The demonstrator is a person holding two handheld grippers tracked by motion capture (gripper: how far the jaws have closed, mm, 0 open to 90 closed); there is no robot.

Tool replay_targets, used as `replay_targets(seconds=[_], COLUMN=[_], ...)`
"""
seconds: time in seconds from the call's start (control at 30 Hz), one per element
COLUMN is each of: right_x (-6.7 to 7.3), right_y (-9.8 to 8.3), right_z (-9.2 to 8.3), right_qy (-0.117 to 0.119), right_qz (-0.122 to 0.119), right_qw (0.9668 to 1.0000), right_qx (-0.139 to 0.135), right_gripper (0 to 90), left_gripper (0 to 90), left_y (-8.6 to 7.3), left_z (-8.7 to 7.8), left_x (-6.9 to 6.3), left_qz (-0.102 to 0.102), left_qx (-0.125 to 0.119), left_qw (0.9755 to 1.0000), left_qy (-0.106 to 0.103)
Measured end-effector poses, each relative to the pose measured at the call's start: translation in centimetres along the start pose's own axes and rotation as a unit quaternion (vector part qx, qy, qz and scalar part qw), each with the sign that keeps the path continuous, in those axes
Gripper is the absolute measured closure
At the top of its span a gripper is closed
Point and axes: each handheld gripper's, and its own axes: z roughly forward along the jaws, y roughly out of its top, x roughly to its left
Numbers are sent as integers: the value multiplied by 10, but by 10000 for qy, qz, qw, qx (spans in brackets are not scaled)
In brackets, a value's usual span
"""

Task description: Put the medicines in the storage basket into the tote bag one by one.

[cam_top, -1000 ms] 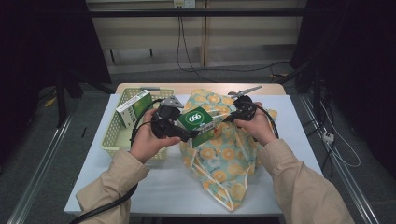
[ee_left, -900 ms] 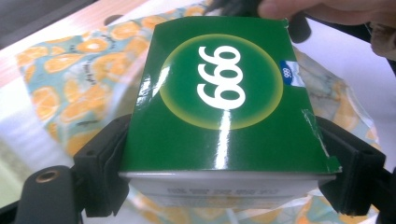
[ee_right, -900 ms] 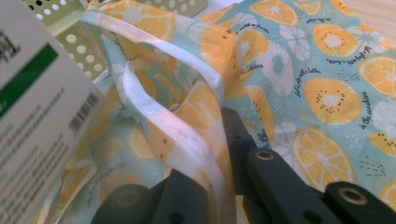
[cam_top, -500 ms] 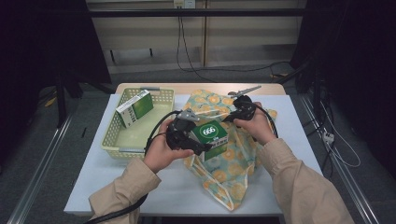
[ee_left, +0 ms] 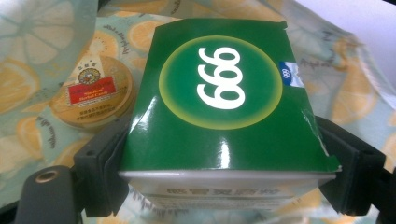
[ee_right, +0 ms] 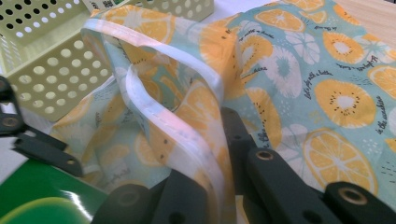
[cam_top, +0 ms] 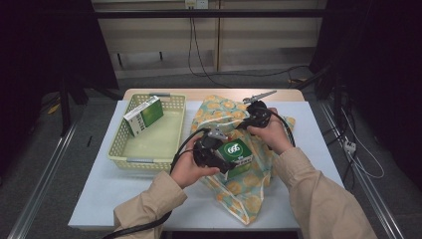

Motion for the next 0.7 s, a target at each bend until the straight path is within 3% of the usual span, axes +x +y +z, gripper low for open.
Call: replay_targets(seconds=[0.2,0.37,0.47,0.7], right_x=[-1,-1,-2,-3], right_y=[0,0,0,1], right_z=[-3,-5,-4,-5], right_qy=[-38,-24,-15,-30], right_qz=[16,6,20,42], right_qw=[10000,10000,10000,10000], right_qx=[-8,-19,-12,-57], right_gripper=[888,887,887,887], left_gripper=[159,158,158,157], left_y=[3,4,8,11], left_z=[14,23,26,36], left_x=[7,16,19,35], left_qz=[-51,-305,-286,-585], left_qx=[42,-134,-114,-368], left_qw=[9999,9991,9987,9951], left_qy=[160,263,405,705])
